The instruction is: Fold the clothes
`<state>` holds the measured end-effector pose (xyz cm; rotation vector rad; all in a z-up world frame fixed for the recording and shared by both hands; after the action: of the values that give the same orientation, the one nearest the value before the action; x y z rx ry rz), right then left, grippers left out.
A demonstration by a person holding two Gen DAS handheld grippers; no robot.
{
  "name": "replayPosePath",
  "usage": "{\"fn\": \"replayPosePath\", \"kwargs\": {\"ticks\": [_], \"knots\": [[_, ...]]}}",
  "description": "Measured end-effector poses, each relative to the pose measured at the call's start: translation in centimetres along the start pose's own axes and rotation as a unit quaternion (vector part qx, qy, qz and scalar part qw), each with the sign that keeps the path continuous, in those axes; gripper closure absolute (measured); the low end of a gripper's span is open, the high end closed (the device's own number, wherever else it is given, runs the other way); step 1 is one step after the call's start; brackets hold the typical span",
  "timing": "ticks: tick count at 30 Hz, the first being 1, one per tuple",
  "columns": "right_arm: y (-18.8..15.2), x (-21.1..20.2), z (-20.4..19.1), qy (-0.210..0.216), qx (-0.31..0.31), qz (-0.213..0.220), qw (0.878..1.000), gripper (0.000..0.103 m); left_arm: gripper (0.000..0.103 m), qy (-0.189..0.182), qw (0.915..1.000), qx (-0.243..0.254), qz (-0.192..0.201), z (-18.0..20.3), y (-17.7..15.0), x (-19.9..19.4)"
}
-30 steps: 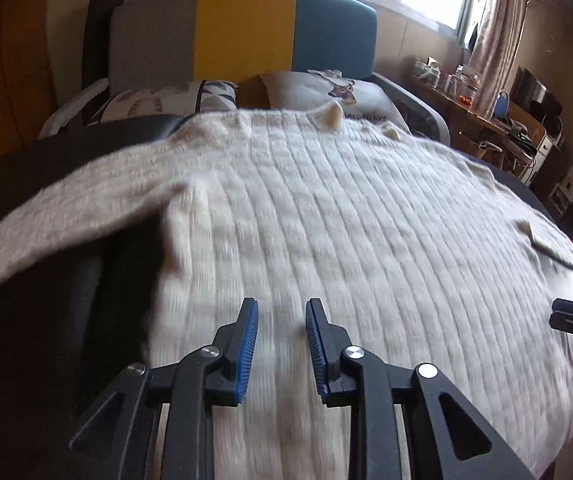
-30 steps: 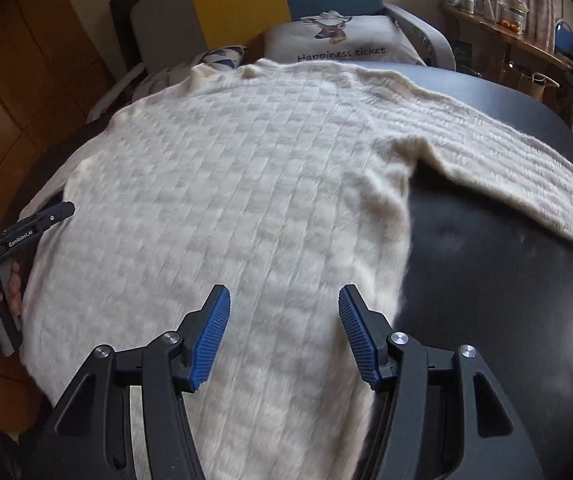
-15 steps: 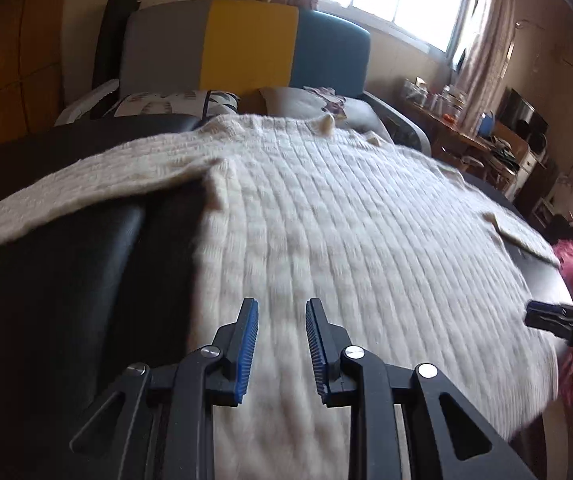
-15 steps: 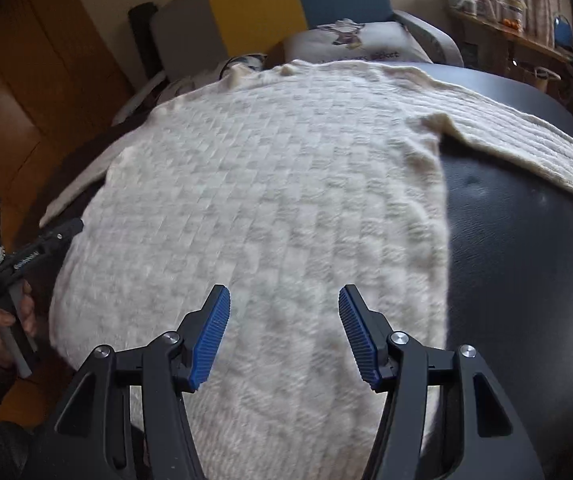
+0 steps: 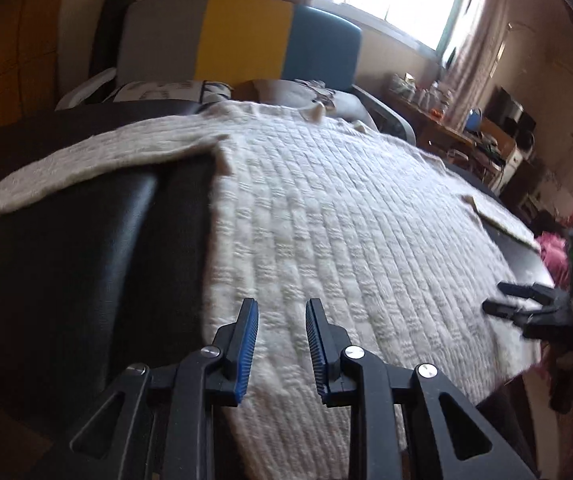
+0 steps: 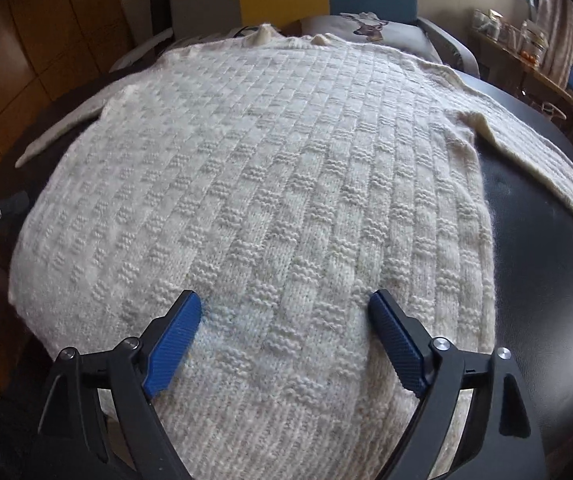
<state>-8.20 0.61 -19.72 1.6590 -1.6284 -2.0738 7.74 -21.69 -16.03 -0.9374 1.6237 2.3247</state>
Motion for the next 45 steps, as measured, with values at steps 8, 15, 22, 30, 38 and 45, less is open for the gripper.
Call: {"fn": "replayPosePath", "kwargs": {"ticks": [8,15,22,30,38,45], "knots": [[-2.6,-2.8,1.5,0.003,0.01,-0.003,1.0,0.016,0.078,0.016,0.9997,-0.005,-0.018,0.0,-1.4,1.3],[-2.4,-5.7,2.2,0.012,0.044,0.022,0.999,0.017,0.078,0.004,0.9998,0.02,-0.005,1.8,-1.1,0.3],[-4.6,-4.7,2.3,-0.027,0.033,0.002,0.999,0.013,0.075,0.032,0.9988,0.038,0.001,2.5,-3.2,0.9],[-3.8,-4.4,0.6,-0.037,0.03,0.006,0.999,0.003,0.075,0.02,0.9998,-0.003,0.005,1.9,-1.6,0.0],[0.7,-4.2,-1.6,-0.036,-0.004,0.069,0.997,0.003,0.069,0.001,0.9998,0.018,-0.001,3.4,0.3,2.1],[-1.0,-0.2,-0.2,-0.078,0.011,0.017,0.997,0.002,0.069,0.014,0.9998,-0.017,0.001,2.4,-0.8,3.2]]}}
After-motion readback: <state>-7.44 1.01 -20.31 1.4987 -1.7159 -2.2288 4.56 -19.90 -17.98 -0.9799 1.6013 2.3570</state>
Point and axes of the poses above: each gripper's, at about its wrist camera, not at the fingertips, and x roughly the way its jaws point, z to its right, y to its top, the point moved 3 cm from there along x, roughly the way its jaws point, and after that the axes turned 13 degrees about z, right-handed, at the moved point
